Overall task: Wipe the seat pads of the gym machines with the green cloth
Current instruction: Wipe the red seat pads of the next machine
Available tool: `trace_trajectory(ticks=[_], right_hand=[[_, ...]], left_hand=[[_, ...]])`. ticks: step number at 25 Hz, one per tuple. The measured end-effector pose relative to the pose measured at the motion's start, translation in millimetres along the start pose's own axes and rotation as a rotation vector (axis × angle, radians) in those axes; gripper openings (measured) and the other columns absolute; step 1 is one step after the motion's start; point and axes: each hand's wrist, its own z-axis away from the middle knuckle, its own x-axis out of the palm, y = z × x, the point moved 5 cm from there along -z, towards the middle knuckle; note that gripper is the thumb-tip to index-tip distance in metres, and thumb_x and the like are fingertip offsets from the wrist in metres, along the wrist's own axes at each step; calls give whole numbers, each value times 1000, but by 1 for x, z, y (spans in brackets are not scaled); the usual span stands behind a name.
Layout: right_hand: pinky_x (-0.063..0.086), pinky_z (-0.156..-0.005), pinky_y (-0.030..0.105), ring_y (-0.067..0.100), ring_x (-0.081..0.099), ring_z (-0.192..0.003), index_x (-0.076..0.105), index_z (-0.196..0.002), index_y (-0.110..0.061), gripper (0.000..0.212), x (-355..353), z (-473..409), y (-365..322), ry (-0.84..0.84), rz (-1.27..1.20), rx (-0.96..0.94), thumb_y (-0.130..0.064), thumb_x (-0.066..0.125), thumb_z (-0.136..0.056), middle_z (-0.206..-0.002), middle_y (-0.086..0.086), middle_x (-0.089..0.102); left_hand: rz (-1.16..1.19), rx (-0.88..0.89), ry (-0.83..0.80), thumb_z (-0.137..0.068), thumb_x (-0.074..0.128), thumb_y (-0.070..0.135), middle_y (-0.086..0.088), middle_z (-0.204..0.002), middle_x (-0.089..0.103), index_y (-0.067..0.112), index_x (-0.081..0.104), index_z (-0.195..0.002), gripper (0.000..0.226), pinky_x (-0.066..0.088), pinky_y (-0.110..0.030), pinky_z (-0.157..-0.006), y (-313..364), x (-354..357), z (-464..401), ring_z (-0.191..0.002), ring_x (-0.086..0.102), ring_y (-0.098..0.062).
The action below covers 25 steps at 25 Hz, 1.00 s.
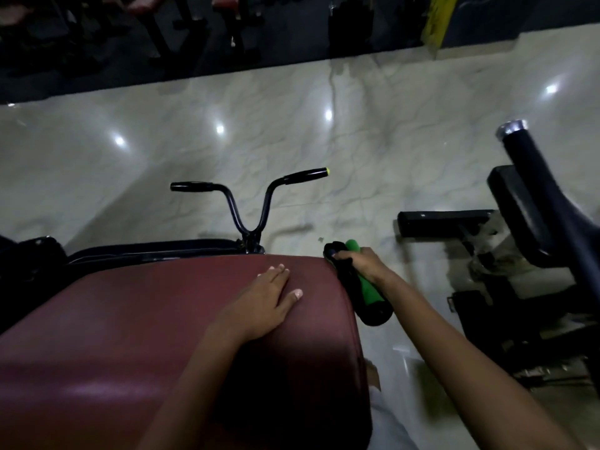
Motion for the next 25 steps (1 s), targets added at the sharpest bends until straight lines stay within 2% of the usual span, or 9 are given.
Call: trace_trajectory(ticks=[2,5,8,9,13,17,19,22,25], right_hand=[[50,-77,30,25,60,-90,52,-116,-5,46,0,8,-2,41,-24,2,-31,68,-81,-101,10,58],[46,-61,25,22,58,-77,57,-102,-6,31,-3,34,8,85,-88,5,-27,66,-82,-93,9,60],[45,-64,27,23,59,-76,60,-82,-12,14,-6,63,26,154,-122,-21,-25,63,-83,-85,8,63],[43,-62,26,23,58,-77,60,-81,-12,16,-7,65,29,174,-107,-19,-27,63,-84,-84,7,62],[39,-55,25,23,56,-81,58,-100,-6,28,-7,68,20,176,-112,25,-30,61,-86,-93,9,59],[43,-59,25,21,59,-74,60,-80,-13,16,-5,93,27,160,-92,-34,-29,64,-83,-86,7,63],[42,-63,24,22,60,-77,60,-77,-16,15,-5,104,30,168,-38,-48,-29,63,-83,-83,6,63],[39,-67,23,23,57,-82,60,-87,-13,19,-7,96,19,177,42,-20,-32,62,-84,-88,5,60],[41,-63,24,24,57,-85,60,-109,-5,38,-7,90,8,168,1,-6,-33,62,-83,-99,8,59]], left_hand=[[11,33,6,-99,33,47,-2,-159,13,12,20,-151,64,4,-25,-116,7,2,0,-146,8,-11],[7,70,10,-99,34,46,-1,-159,16,14,21,-151,62,7,-24,-116,14,4,9,-146,10,-10],[-5,77,17,-100,33,44,-2,-159,16,13,22,-150,60,8,-24,-116,17,3,10,-146,11,-12],[-13,72,16,-101,33,43,-3,-159,16,13,22,-150,59,7,-24,-116,18,4,10,-146,12,-12],[-50,65,23,-102,29,41,-5,-159,17,12,22,-150,57,8,-25,-116,25,5,15,-146,12,-14],[-69,54,48,-102,29,41,-4,-158,19,12,23,-150,56,12,-27,-117,26,3,18,-145,15,-14],[-90,57,50,-102,29,41,-5,-158,20,12,25,-149,55,15,-27,-116,27,2,17,-145,17,-15],[-107,62,52,-103,29,40,-4,-157,21,12,25,-149,55,15,-26,-115,29,1,18,-145,18,-14],[-93,52,49,-102,29,40,-5,-158,21,12,25,-149,55,14,-26,-116,30,2,20,-145,18,-15]])
